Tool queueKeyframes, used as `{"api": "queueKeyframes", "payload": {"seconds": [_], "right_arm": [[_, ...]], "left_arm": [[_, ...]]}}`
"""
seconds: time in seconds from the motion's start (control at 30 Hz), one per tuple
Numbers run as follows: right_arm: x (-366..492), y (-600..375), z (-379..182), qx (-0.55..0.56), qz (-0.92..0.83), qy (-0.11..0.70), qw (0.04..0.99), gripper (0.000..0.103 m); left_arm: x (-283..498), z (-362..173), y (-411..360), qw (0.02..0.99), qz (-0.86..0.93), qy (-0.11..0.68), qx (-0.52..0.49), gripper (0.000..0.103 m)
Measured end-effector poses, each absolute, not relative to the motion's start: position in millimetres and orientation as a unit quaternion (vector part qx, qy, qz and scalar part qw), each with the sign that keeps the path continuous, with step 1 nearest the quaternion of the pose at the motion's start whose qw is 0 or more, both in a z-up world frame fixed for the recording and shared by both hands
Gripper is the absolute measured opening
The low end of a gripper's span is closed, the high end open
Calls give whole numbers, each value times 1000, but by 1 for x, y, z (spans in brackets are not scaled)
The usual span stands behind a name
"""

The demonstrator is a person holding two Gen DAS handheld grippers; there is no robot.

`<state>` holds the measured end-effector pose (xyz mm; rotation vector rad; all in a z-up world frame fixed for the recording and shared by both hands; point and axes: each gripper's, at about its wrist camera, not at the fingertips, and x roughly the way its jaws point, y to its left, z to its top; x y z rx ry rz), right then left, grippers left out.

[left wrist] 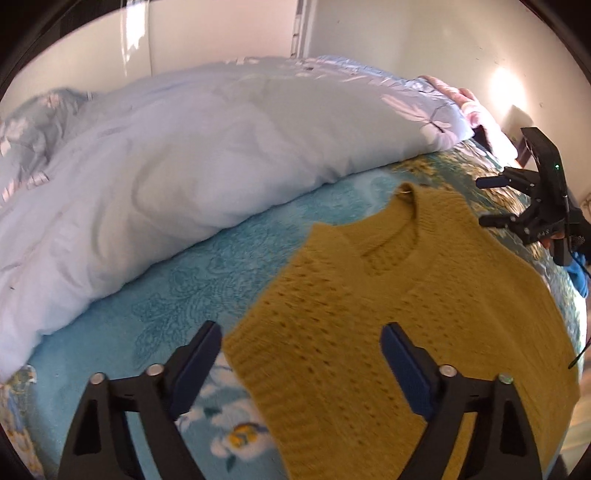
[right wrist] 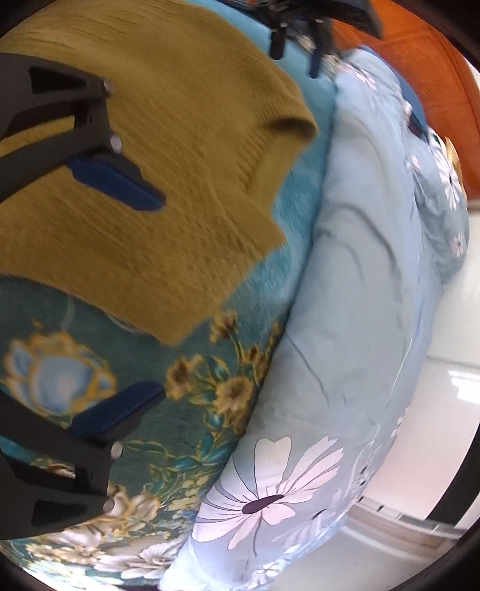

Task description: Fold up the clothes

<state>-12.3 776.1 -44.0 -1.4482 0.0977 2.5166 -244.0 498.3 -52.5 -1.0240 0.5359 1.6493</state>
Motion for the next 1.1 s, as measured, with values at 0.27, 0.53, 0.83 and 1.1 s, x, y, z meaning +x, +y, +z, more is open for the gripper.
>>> {"api": "queueKeyframes", "payload": {"seconds": [0.27, 0.53, 0.83, 1.1], "right_arm": [[-29, 805, -68, -508, 850, 80, 115, 70], [-36, 798, -64, -506, 851, 102, 94, 23], [-25, 778, -35, -493, 858, 84, 115, 11], [29, 738, 34, -428, 896, 53, 109, 11]], "left_arm": [[-276, -85, 506, 519, 689, 208, -462, 82], [-275, -90, 503, 523, 686, 202, -464, 53], [-254, -60, 501, 525, 704, 196, -437, 12], [-207, 28, 455, 560, 727, 176, -357, 12]]}}
